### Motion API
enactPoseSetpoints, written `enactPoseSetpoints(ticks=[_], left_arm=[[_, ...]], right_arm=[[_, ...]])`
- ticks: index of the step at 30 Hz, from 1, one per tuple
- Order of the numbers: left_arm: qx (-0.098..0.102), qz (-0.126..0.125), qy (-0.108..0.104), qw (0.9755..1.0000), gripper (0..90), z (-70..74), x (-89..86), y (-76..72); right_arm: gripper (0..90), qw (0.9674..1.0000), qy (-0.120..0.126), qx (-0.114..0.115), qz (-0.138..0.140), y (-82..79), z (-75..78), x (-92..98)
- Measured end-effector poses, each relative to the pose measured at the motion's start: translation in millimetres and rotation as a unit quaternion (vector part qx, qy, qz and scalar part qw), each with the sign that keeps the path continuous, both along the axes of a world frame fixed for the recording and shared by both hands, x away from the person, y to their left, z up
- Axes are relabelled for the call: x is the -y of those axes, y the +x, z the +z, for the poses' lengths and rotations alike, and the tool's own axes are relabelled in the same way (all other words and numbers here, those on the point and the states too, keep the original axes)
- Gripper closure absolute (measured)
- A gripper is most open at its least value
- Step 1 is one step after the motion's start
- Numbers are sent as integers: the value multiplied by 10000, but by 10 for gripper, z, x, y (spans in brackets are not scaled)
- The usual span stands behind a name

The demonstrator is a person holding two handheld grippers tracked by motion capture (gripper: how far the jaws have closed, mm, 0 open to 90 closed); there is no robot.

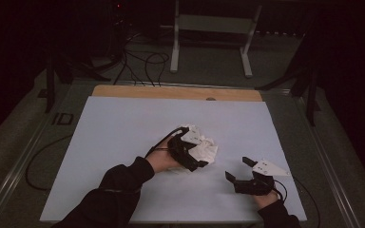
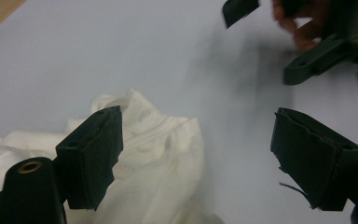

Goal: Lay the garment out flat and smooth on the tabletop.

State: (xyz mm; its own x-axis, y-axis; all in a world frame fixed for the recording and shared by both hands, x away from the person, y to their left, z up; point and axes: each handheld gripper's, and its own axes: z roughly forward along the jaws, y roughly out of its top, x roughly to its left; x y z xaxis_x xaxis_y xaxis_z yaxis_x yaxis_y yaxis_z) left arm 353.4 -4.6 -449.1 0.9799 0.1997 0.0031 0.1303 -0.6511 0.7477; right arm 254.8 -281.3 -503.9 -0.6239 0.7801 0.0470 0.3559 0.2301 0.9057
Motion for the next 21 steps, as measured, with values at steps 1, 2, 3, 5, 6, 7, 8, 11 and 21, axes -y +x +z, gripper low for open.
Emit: enactPoseSetpoints(ticks=[1,2,3,5,6,7,8,11,21], left_arm=[[20,10,63,10000,176,-18,20,8],[31,14,109,9999,177,-38,38,15],[19,-8,152,9999,187,-58,55,24],[42,-44,267,9996,228,-97,85,28],[41,-26,309,9995,249,-122,107,24],[84,-84,399,9991,273,-143,123,27],[104,-62,429,9990,286,-168,143,14],[133,-119,627,9979,349,-237,186,3],[379,-203,1104,9930,538,-386,224,-19]], right_arm=[[91,10000,-4,2,5,0,0,-1],[91,10000,0,-3,8,0,-1,-1],[91,10000,11,-3,12,0,-1,-1],[92,10000,5,12,13,2,-1,1],[91,10000,11,8,12,2,-1,2],[91,10000,13,5,17,1,-1,3],[91,10000,8,6,15,3,-2,3],[91,10000,22,-9,17,2,-3,1],[91,10000,20,-25,18,2,-4,0]])
